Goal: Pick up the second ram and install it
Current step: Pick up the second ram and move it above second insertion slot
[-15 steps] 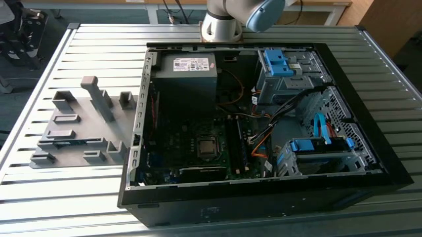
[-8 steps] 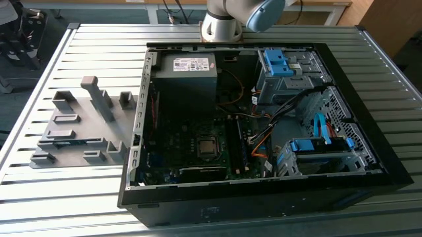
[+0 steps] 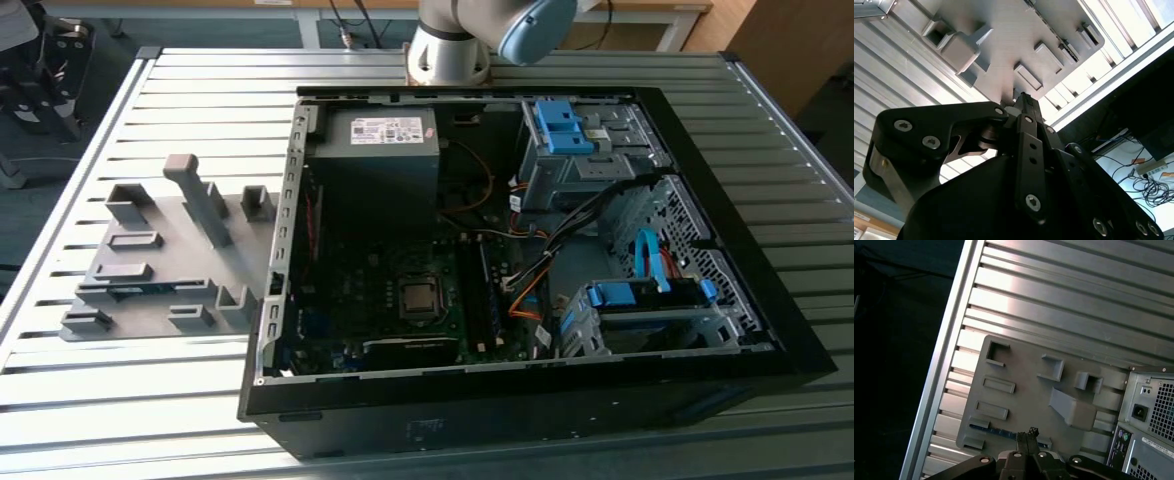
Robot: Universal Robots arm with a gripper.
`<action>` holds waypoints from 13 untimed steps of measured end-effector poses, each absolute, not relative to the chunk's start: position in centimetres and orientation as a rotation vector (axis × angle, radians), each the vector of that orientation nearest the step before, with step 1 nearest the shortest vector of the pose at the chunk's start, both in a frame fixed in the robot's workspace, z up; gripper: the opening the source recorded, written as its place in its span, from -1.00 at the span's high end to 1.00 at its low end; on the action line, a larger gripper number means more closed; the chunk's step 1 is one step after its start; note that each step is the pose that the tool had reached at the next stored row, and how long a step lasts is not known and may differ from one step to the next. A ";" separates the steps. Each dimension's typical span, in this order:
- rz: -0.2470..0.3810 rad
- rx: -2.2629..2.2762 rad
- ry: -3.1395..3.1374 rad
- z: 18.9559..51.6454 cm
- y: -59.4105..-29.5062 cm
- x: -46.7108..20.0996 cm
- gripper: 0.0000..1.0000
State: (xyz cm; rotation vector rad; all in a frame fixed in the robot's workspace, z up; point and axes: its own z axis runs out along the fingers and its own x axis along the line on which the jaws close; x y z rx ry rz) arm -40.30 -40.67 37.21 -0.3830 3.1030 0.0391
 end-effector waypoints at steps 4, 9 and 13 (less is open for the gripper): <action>0.039 -0.383 3.103 37.2 -40.7 -40.3 0.79; 0.039 -0.383 3.103 37.2 -40.7 -40.3 0.79; 0.040 -0.397 3.101 37.2 -40.7 -40.3 0.79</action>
